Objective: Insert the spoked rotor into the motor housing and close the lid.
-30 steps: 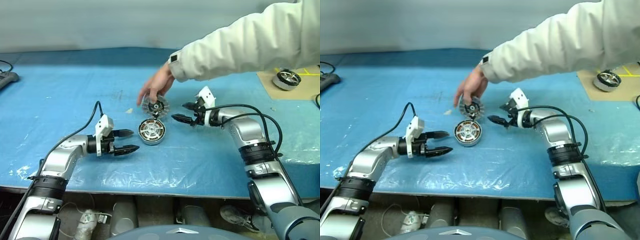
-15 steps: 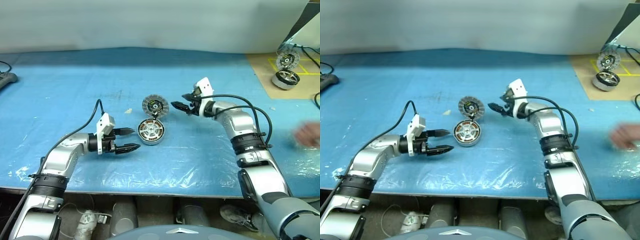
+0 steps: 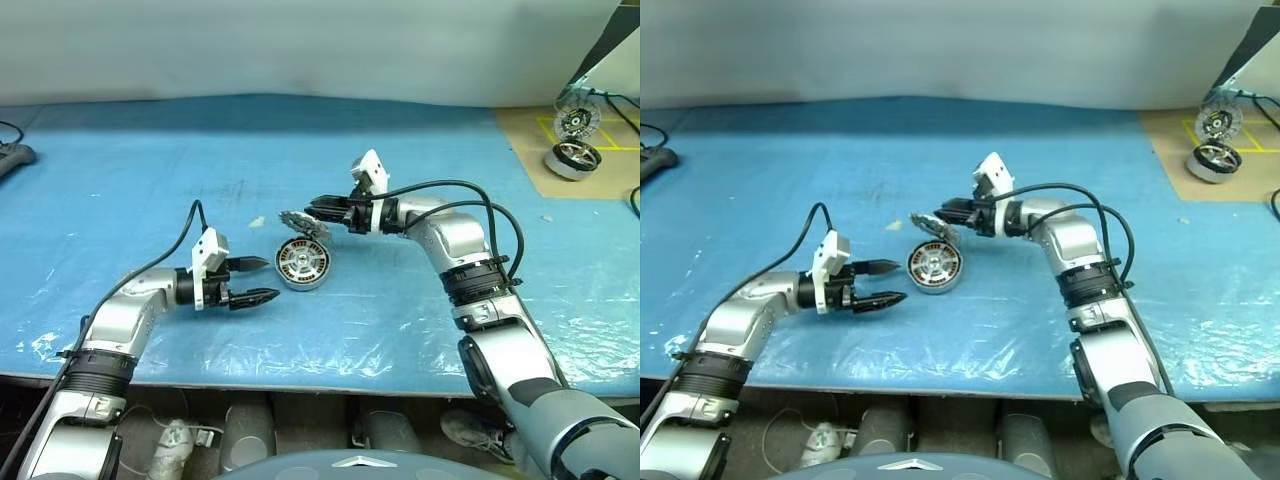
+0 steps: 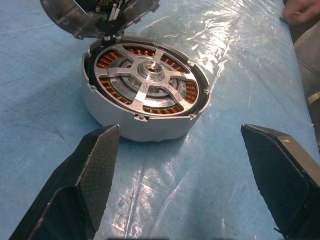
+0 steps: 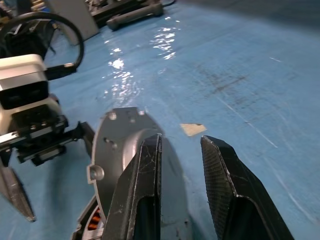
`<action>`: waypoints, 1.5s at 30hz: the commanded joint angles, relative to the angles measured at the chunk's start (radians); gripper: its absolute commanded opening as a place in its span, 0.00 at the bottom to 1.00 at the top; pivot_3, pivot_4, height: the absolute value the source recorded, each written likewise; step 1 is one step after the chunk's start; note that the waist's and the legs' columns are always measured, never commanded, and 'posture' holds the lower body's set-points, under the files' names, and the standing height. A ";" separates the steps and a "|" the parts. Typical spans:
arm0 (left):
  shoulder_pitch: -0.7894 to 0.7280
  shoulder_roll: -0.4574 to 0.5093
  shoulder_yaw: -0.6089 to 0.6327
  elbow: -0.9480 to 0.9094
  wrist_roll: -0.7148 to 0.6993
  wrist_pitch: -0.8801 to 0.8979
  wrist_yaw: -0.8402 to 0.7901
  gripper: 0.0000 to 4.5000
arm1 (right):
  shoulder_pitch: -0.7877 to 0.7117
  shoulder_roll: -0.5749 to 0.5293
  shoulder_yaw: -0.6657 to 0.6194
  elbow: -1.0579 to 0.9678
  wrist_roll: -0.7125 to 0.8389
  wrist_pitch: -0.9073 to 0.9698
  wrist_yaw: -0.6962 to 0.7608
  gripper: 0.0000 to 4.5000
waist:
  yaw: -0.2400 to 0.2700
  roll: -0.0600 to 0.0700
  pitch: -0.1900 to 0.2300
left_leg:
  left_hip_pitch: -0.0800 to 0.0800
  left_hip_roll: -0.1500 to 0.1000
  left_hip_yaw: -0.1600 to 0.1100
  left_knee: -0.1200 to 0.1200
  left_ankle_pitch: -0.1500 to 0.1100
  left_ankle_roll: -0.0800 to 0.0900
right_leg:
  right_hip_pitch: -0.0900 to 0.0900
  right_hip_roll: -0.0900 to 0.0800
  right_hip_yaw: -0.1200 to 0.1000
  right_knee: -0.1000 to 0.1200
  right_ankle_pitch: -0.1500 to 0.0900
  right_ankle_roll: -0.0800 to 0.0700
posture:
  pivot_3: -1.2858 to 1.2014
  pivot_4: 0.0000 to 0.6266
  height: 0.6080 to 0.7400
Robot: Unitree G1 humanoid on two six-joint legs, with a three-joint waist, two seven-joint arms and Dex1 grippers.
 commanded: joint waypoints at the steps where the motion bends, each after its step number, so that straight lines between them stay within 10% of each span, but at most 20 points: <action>1: 0.009 0.006 0.012 -0.026 -0.008 -0.007 0.003 0.92 | 0.019 -0.018 0.036 -0.081 0.011 0.007 0.039 0.28 | 0.000 0.000 0.000 | 0.000 0.000 0.000 0.000 0.000 0.000 | 0.000 0.000 0.000 0.000 0.000 0.000 | 0.52 0.24 1.00; 20: 0.010 0.017 0.017 -0.065 -0.021 0.038 0.010 0.92 | 0.084 -0.145 0.343 -0.136 -0.238 -0.206 0.141 0.28 | -0.001 0.000 0.000 | 0.001 0.000 0.000 0.000 0.000 0.000 | 0.000 0.000 0.001 0.000 0.000 0.000 | 0.52 0.24 1.00; 35: -0.046 0.033 0.019 -0.236 -0.082 0.236 0.098 0.92 | 0.028 -0.030 0.106 -0.183 -0.038 -0.061 0.039 0.28 | -0.002 0.000 0.000 | 0.003 0.000 0.000 0.001 0.000 0.000 | 0.002 0.000 0.002 0.000 0.000 0.000 | 0.52 0.24 1.00; 45: -0.020 0.082 0.043 -0.136 -0.073 0.165 0.038 0.92 | 0.042 -0.037 0.186 -0.160 -0.109 -0.094 0.039 0.91 | -0.002 0.000 0.000 | 0.001 -0.001 0.000 -0.002 0.000 0.000 | 0.000 0.000 0.001 -0.001 0.002 0.003 | 0.52 0.24 1.00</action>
